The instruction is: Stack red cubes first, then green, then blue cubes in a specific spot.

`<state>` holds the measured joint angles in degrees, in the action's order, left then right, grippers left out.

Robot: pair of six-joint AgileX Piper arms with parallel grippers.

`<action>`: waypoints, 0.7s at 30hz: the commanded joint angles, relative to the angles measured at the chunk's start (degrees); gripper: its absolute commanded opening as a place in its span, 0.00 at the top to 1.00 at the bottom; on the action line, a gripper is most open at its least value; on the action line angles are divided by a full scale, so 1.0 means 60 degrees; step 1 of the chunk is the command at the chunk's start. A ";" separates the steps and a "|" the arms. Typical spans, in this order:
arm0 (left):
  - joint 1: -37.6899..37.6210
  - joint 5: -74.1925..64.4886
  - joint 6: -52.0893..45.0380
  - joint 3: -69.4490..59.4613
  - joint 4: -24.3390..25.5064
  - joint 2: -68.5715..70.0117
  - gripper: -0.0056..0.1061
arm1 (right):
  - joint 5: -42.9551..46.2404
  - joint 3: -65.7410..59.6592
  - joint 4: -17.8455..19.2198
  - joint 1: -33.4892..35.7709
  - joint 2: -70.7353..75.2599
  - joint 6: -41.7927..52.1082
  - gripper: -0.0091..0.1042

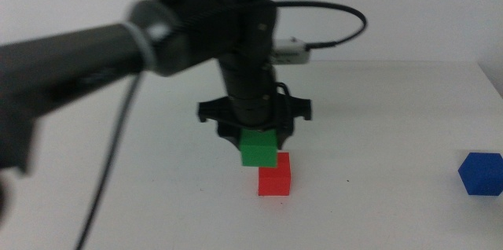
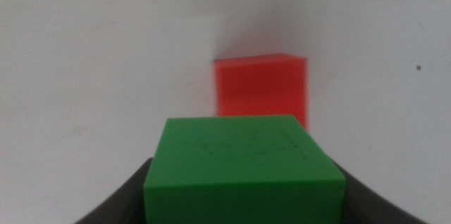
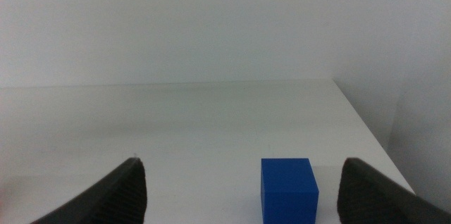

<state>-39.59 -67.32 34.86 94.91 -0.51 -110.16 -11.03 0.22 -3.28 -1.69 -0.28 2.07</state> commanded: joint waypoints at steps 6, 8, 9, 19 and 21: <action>-0.0206 -0.0355 0.0251 0.1291 0.0003 -0.1465 0.81 | 0.0112 -0.0036 0.0095 0.0037 0.0047 0.0047 0.10; -0.0206 -0.0188 0.0267 0.1291 0.0003 -0.1561 0.81 | 0.0112 -0.0036 0.0095 0.0037 0.0047 0.0047 0.10; -0.0224 -0.0118 0.0267 0.1291 0.0003 -0.1562 0.81 | 0.0112 -0.0036 0.0095 0.0037 0.0047 0.0047 0.10; -0.0259 0.0097 0.0434 0.1291 -0.0138 -0.1597 0.81 | 0.0112 -0.0036 0.0095 0.0037 0.0047 0.0047 0.10; -0.0259 0.0097 0.0434 0.1270 -0.0156 -0.1637 0.81 | 0.0112 -0.0036 0.0095 0.0037 0.0047 0.0047 0.10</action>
<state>-40.98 -67.10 37.00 102.13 -0.85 -120.04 -11.03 0.22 -3.28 -1.69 -0.28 2.07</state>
